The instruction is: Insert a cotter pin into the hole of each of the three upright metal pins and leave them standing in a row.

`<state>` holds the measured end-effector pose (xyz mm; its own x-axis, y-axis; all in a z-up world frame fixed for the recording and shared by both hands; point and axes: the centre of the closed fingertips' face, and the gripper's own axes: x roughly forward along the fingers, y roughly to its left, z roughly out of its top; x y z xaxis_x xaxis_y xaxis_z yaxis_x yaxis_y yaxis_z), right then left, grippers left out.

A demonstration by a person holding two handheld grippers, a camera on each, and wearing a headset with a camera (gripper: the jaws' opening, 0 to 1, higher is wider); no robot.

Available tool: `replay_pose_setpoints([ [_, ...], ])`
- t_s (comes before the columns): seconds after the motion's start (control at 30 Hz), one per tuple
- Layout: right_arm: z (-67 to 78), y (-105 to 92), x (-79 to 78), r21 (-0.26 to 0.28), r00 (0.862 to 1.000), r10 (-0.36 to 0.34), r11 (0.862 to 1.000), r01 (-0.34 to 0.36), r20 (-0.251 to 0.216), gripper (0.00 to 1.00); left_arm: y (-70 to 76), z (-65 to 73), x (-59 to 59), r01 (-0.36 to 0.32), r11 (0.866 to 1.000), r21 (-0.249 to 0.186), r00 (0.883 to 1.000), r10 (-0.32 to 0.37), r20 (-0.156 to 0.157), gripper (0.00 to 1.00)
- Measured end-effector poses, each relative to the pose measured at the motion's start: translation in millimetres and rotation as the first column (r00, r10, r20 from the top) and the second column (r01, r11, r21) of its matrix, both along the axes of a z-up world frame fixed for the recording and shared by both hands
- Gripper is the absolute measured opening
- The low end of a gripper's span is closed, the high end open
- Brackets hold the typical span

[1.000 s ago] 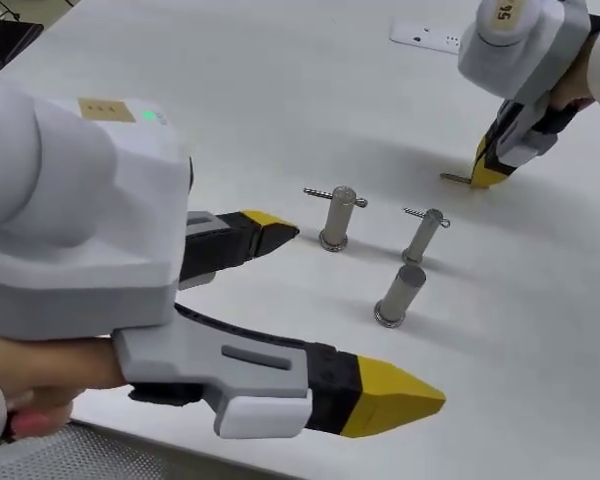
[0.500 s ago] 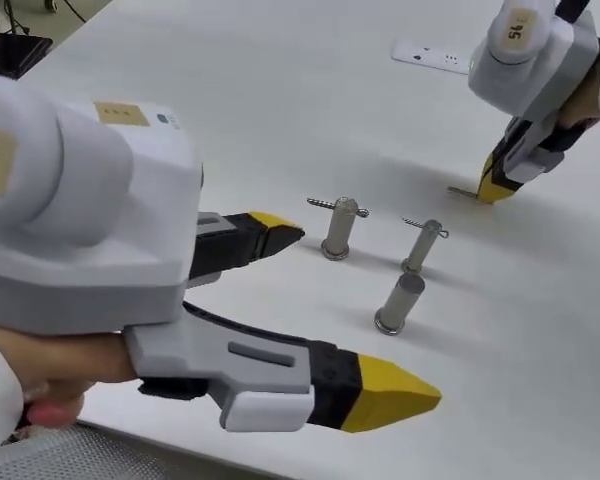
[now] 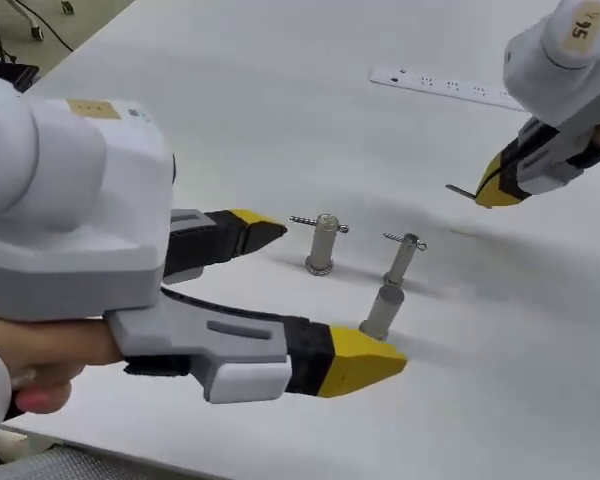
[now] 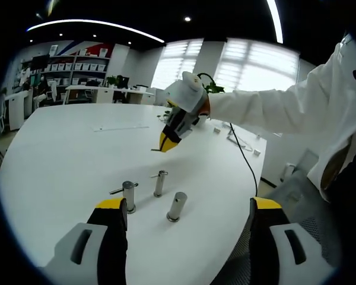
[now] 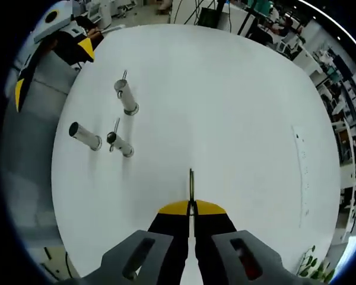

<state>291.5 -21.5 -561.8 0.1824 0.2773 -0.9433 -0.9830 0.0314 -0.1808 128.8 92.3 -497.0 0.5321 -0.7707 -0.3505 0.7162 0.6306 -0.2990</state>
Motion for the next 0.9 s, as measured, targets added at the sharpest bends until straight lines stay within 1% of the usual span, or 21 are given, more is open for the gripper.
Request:
replay_pose_setpoints([
  [0.07,4.2,-0.1,-6.8,0.016,1.0,0.002,1.0,-0.002,0.011,0.0,-1.4,0.6,1.7,-0.001,1.0,0.003,1.0,0.001,-0.001,0.81],
  [0.17,11.1,1.7,-14.9,0.055,0.999,-0.002,0.998,0.0,0.035,0.0,-2.7,0.7,4.7,0.005,1.0,0.008,1.0,-0.005,-0.004,0.79],
  [0.23,16.4,3.4,-20.8,0.078,0.998,0.004,0.997,-0.009,0.059,0.0,-6.4,2.9,6.2,0.005,1.0,-0.001,1.0,-0.005,-0.001,0.76],
  [0.27,20.2,4.8,-24.2,0.095,0.997,0.006,0.995,-0.013,0.076,0.0,-7.3,3.9,9.3,0.005,1.0,-0.011,1.0,-0.005,-0.004,0.75],
  [0.33,25.2,6.8,-29.2,0.123,0.996,-0.001,0.992,-0.01,0.091,0.0,-10.2,4.8,11.8,0.008,1.0,-0.017,1.0,-0.008,-0.003,0.74],
  [0.37,29.6,8.5,-32.6,0.141,0.994,0.002,0.99,-0.018,0.109,0.0,-12.7,5.4,13.3,0.011,1.0,-0.02,1.0,-0.011,-0.003,0.73],
  [0.4,31.9,9.2,-35.0,0.149,0.993,0.002,0.989,-0.019,0.119,0.0,-14.7,5.3,13.8,0.012,1.0,-0.023,1.0,-0.012,-0.003,0.72],
  [0.43,35.9,10.0,-39.1,0.16,0.992,-0.003,0.987,-0.018,0.13,0.0,-17.5,5.5,15.0,0.015,1.0,-0.027,1.0,-0.015,-0.005,0.71],
  [0.47,38.8,10.6,-41.7,0.169,0.99,-0.005,0.985,-0.019,0.139,0.0,-17.1,5.5,18.0,0.015,0.999,-0.03,1.0,-0.016,-0.011,0.7],
  [0.5,41.0,9.5,-31.9,0.189,0.988,-0.011,0.982,-0.018,0.151,0.0,-18.6,5.4,20.0,0.017,0.999,-0.031,1.0,-0.018,-0.02,0.69],
  [0.57,46.9,10.2,-37.0,0.205,0.986,-0.014,0.979,-0.02,0.166,0.0,-20.8,6.2,22.5,0.017,0.999,-0.032,1.0,-0.018,-0.018,0.66],
  [0.67,56.9,11.2,-43.9,0.237,0.979,-0.03,0.971,-0.019,0.201,0.0,-25.8,9.4,26.9,0.01,0.999,-0.032,1.0,-0.01,-0.007,0.64],
  [0.7,59.1,10.1,-38.7,0.249,0.977,-0.038,0.968,-0.016,0.209,0.0,-27.4,10.5,29.3,0.009,0.999,-0.036,1.0,-0.009,-0.008,0.64],
  [0.73,60.6,9.9,-40.1,0.255,0.976,-0.04,0.967,-0.016,0.215,0.0,-27.6,10.6,31.5,0.009,0.999,-0.039,1.0,-0.009,-0.009,0.63],
  [0.83,65.4,12.2,-52.2,0.274,0.971,-0.041,0.961,-0.026,0.235,0.0,-31.7,12.0,36.0,0.019,0.999,-0.046,1.0,-0.019,-0.014,0.6],
  [0.9,70.7,15.7,-58.9,0.287,0.961,-0.03,0.956,-0.052,0.275,0.0,-34.5,13.5,40.4,0.019,0.998,-0.053,1.0,-0.019,-0.015,0.57],
])
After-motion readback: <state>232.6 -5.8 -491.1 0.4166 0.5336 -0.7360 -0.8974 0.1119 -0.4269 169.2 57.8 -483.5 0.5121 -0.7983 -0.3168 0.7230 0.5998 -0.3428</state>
